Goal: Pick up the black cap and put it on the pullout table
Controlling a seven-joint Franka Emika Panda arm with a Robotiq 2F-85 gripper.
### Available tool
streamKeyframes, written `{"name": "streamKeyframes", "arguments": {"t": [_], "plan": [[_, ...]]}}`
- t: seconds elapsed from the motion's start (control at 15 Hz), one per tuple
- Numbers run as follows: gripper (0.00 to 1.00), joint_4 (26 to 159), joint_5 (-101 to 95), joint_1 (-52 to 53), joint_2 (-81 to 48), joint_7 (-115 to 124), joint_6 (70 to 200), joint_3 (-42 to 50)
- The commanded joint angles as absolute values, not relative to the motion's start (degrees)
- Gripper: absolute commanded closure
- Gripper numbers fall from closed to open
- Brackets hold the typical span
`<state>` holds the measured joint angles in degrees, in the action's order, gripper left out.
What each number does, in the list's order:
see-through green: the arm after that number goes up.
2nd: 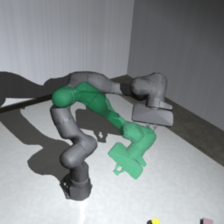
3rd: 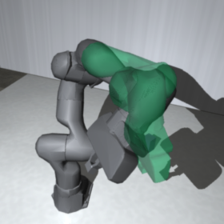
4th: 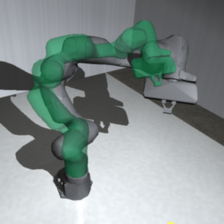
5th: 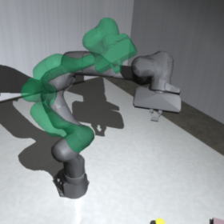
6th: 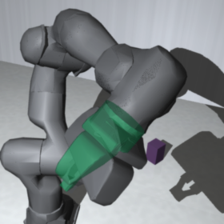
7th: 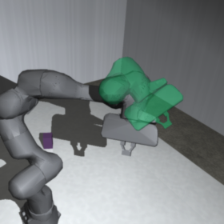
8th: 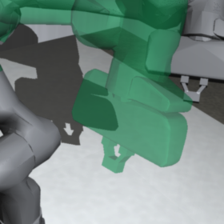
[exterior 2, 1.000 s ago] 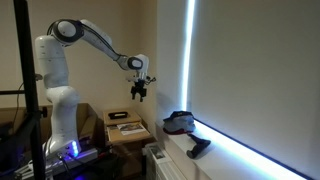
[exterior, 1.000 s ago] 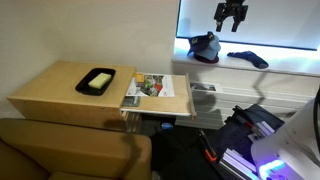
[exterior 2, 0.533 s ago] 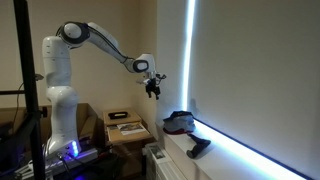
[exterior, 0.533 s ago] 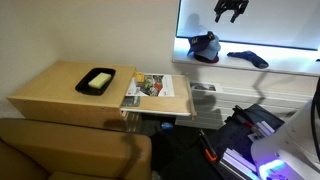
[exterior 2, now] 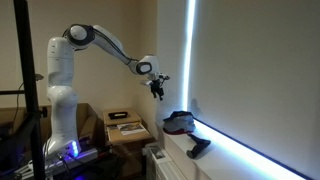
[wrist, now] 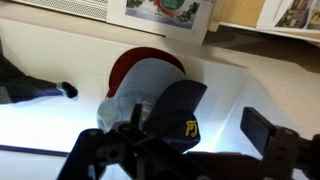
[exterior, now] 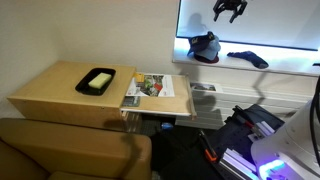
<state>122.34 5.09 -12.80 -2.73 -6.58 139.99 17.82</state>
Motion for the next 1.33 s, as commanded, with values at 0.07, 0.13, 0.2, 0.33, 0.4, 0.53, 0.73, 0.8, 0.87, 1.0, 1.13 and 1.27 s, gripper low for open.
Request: {"name": "streamKeyframes", "arguments": {"t": [0.07, 0.13, 0.2, 0.33, 0.4, 0.53, 0.73, 0.8, 0.87, 1.0, 1.13, 1.27], "plan": [[0.0, 115.68, 10.38, -14.77, -16.84, 4.08, 149.9, 16.67], [0.0, 114.33, 11.67, -15.1, -19.12, 5.91, 152.09, 16.42], [0.0, 112.24, 12.99, -15.61, -21.4, 7.4, 153.62, 16.25], [0.0, 108.71, 13.7, -16.25, -25.07, 10.54, 155.96, 16.48], [0.0, 106.76, 14.01, -16.65, -26.63, 11.71, 156.8, 16.4], [0.0, 103.46, 14.89, -17.89, -29.33, 13.26, 157.66, 16.01], [0.0, 104.31, 13.37, -17.53, -28.43, 13.88, 156.93, 16.52], [0.0, 103.19, 13.44, -17.85, -29.08, 14.25, 156.86, 16.48], [0.0, 102.63, 13.47, -18.04, -29.37, 14.45, 156.84, 16.43], [0.0, 101.63, 13.23, -17.72, -30.82, 15.5, 157.2, 16.65], [0.0, 99.66, 15.26, -18.39, -33.69, 15.77, 159.38, 14.82], [0.0, 97.51, 16.05, -17.85, -36.02, 18.31, 160.54, 14.21]]}}
